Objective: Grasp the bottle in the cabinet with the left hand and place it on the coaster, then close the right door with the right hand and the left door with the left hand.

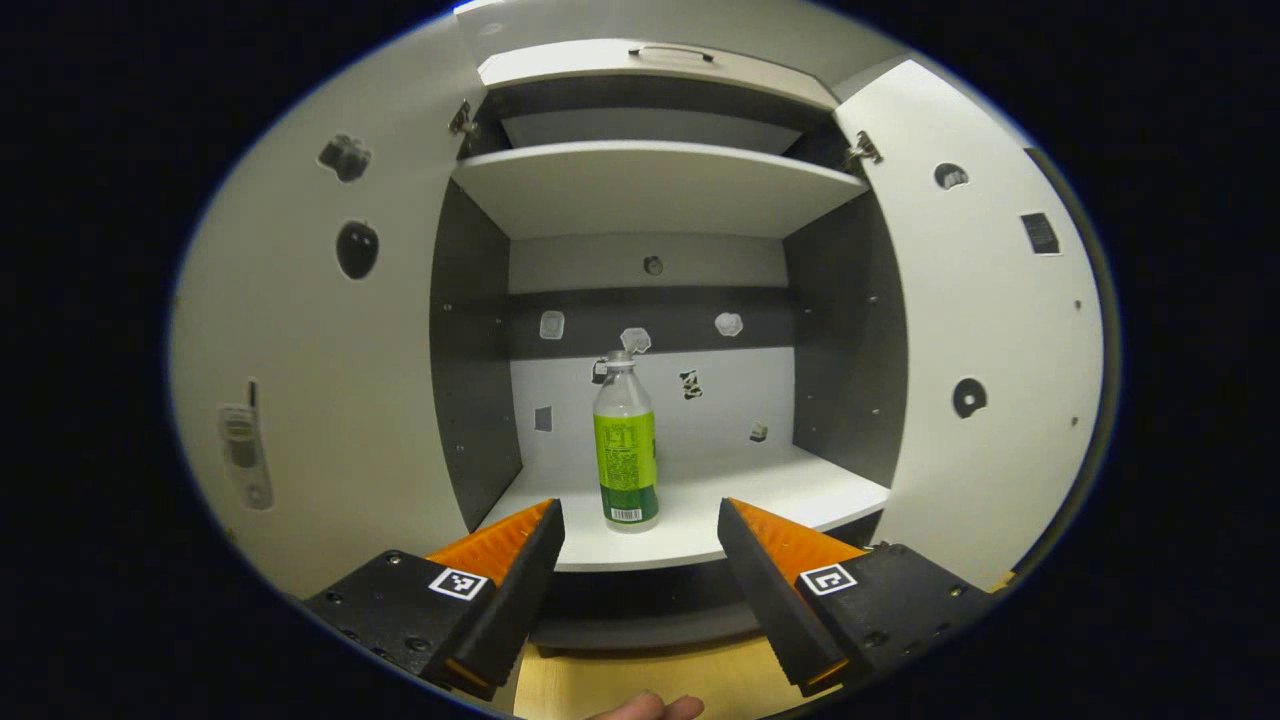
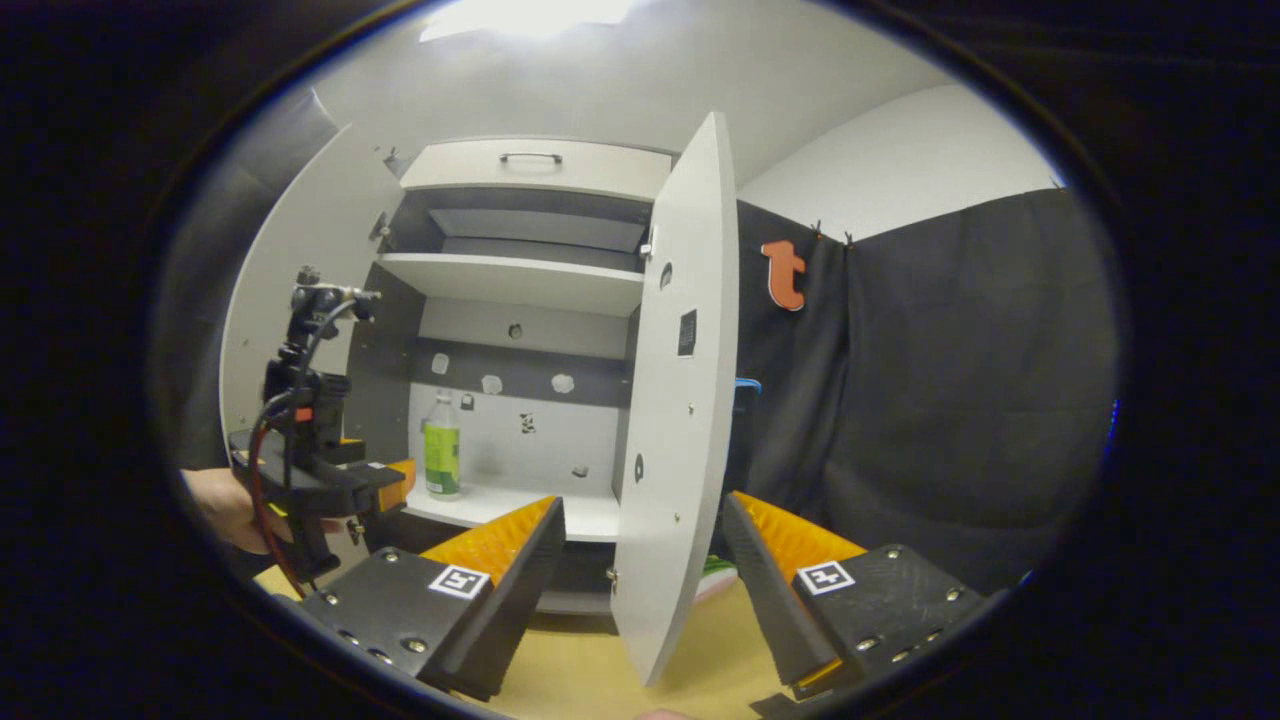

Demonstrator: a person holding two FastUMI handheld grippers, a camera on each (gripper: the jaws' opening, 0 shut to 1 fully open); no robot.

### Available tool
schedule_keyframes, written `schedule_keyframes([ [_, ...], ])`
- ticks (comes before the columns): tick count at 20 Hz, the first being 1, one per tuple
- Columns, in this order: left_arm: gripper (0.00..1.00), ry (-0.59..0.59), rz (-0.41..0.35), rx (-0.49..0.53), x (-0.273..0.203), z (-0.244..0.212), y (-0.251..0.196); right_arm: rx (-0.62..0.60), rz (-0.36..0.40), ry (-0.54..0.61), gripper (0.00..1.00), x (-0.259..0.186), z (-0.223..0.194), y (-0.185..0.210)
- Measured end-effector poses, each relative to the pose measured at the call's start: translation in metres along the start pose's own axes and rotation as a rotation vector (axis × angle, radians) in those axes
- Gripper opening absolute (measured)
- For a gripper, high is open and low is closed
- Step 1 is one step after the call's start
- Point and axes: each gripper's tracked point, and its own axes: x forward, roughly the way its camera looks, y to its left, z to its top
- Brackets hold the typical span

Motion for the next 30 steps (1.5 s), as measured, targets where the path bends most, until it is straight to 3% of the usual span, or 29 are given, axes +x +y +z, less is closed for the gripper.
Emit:
schedule_keyframes([
  [6, 0.97, 0.013, 0.043, 0.021, 0.082, -0.015, 0.018, -0.047, -0.026, 0.019, 0.96, -0.001, -0.006, 0.002],
  [15, 0.96, -0.018, 0.015, 0.003, 0.168, 0.009, 0.01, -0.021, -0.121, 0.024, 0.96, -0.029, -0.007, -0.02],
  [16, 0.95, -0.013, 0.003, 0.002, 0.171, 0.01, 0.01, 0.001, -0.129, 0.021, 0.96, -0.036, -0.007, -0.024],
  [17, 0.87, -0.017, 0.003, -0.025, 0.171, 0.01, 0.009, 0.014, -0.142, 0.019, 0.96, -0.041, -0.007, -0.03],
  [18, 0.78, 0.004, 0.004, -0.054, 0.165, 0.012, 0.011, 0.017, -0.149, 0.022, 0.96, -0.046, -0.008, -0.035],
  [19, 0.77, 0.002, -0.007, -0.071, 0.161, 0.017, 0.01, 0.013, -0.159, 0.029, 0.96, -0.049, -0.012, -0.039],
  [25, 0.77, -0.042, -0.031, -0.041, 0.091, 0.05, 0.014, 0.034, -0.153, 0.039, 0.96, -0.065, -0.017, -0.05],
  [30, 0.77, -0.076, -0.023, -0.029, 0.021, 0.057, 0.022, 0.053, -0.086, 0.018, 0.96, -0.078, -0.014, -0.046],
])
